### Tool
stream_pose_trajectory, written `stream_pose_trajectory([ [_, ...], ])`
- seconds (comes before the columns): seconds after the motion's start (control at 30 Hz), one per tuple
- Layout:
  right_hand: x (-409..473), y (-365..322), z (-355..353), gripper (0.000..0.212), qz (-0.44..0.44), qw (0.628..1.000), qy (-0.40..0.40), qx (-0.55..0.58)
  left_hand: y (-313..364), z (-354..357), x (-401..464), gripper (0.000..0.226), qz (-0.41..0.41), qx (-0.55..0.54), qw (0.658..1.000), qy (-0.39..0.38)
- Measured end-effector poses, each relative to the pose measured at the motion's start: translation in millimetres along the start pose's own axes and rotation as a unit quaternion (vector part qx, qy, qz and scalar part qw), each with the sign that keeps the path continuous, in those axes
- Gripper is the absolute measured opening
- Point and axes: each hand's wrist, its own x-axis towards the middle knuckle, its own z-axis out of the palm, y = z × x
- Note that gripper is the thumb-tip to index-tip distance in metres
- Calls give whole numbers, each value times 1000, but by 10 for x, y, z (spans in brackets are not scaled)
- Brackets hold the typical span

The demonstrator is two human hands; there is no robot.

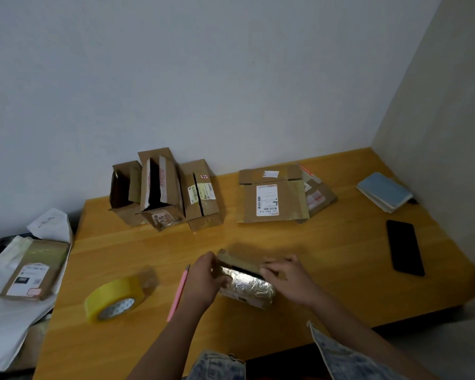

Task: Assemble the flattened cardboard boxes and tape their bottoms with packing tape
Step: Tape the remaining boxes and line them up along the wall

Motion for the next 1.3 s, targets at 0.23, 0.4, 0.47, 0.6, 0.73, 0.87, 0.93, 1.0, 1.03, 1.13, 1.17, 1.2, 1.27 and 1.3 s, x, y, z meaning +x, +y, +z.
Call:
stream_pose_trajectory([
  [0.23,-155,64,78,47,20,998,-48,43,21,102,-10,66,-7,20,999,-26],
  [0.4,-142,71,163,56,27,991,-20,126,-17,115,-41,57,-33,-38,998,-37],
  [0.47,-86,51,162,59,20,993,-11,120,-76,115,-119,53,-47,-58,997,-14],
  [0.6,53,18,137,58,32,993,-7,116,-98,157,-187,55,-60,-88,994,5],
  [0.73,114,76,12,57,62,992,11,105,-26,254,-139,55,-65,-114,991,-8],
  [0.87,123,90,-43,58,60,993,3,97,-11,265,-127,56,-74,-124,990,-3],
  [0.93,116,57,1,59,46,994,-6,95,-53,214,-133,57,-84,-130,988,2],
  [1.0,104,15,66,60,27,995,-16,95,-111,167,-164,56,-94,-129,987,16],
  [1.03,105,-3,90,60,19,995,-19,94,-132,155,-188,55,-97,-129,987,22],
  [1.13,140,-25,78,58,13,995,-25,95,-116,137,-221,54,-102,-125,986,32],
  [1.17,161,-13,59,57,17,995,-29,95,-102,143,-210,54,-105,-118,987,35],
  [1.2,182,0,37,57,22,995,-32,95,-83,151,-194,54,-105,-113,987,37],
  [1.27,217,27,7,56,29,995,-33,94,-55,181,-173,55,-106,-110,987,40],
  [1.3,229,42,-6,57,32,995,-30,95,-42,203,-174,55,-108,-114,987,39],
])
